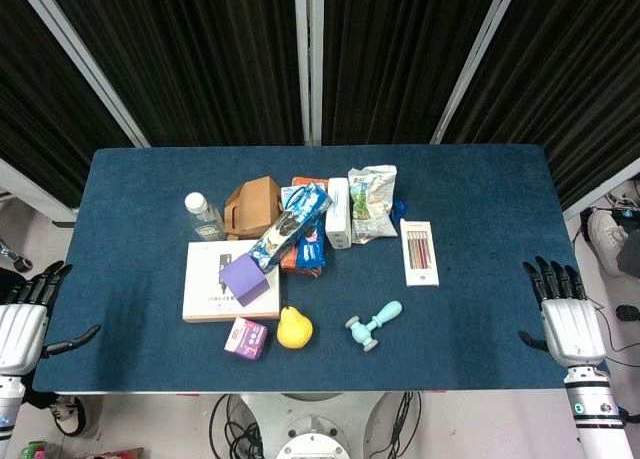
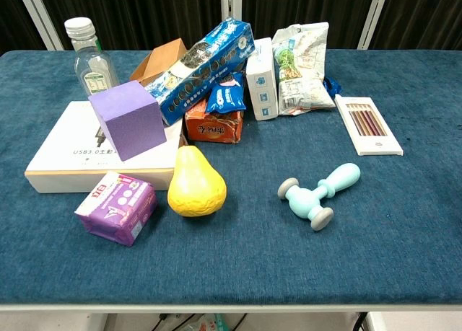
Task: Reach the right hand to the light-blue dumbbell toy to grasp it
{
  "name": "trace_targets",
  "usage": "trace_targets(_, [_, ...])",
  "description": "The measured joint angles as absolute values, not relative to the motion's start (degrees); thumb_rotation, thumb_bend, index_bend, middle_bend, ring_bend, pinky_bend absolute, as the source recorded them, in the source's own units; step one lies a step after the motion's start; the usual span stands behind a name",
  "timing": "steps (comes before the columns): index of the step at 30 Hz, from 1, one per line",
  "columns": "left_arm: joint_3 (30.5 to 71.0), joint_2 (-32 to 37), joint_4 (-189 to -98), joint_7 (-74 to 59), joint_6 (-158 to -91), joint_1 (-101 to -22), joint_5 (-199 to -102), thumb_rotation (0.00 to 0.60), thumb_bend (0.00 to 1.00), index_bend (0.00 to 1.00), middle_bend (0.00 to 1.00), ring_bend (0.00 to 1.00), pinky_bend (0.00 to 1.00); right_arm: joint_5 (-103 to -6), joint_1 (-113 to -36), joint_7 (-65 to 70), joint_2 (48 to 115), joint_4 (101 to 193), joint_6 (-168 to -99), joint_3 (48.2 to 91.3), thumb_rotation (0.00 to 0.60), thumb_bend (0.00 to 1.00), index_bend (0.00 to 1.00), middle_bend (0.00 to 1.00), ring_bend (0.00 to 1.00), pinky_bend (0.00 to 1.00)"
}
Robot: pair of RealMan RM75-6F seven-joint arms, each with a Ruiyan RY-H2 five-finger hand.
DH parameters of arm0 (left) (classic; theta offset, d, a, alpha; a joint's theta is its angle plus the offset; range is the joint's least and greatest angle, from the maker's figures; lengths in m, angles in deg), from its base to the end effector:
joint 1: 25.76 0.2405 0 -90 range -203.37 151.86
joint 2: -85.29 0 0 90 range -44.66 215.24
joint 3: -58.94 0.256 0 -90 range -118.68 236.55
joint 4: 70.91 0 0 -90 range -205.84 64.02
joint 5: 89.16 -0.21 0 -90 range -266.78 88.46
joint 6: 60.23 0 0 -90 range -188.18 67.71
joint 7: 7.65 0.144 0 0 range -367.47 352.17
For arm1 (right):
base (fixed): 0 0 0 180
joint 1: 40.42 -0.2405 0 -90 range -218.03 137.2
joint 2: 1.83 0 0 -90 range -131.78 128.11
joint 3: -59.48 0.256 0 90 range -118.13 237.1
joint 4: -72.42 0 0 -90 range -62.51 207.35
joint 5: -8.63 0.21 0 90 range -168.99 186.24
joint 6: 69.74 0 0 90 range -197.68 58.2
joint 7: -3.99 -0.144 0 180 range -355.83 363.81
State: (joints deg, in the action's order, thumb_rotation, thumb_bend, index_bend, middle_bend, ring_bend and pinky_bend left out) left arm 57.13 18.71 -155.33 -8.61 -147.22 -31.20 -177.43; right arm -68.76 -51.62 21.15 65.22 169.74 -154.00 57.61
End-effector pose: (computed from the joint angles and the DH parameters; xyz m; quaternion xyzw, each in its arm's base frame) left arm -0.3265 0.1823 0.1583 -0.6166 -0.3478 -0.3806 0.5949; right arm -0.2961 -0.1936 0.1286 0.6313 -0.3673 0.3098 0.6087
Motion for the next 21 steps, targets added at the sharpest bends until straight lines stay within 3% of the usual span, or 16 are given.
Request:
trace_targets(14, [57.37, 19.18, -156.51, -7.59, -147.53, -30.93, -177.75, 0.145, 0.1, 0.08, 0.07, 0.14, 0.24, -72.88, -51.82, 20.89, 65.38, 170.32, -151.47, 58.2, 0.6, 0.0, 0.0, 0.0, 0.0, 0.0])
trace_targets(21, [57.24, 19.27, -157.01, -6.83, -147.45, -31.08, -177.77, 0.147, 0.1, 0.08, 0.07, 0.14, 0.24, -77.03, -55.01, 20.67, 64.26, 174.7, -146.42, 58.13, 0.6, 0.0, 0.0, 0.0, 0.0, 0.0])
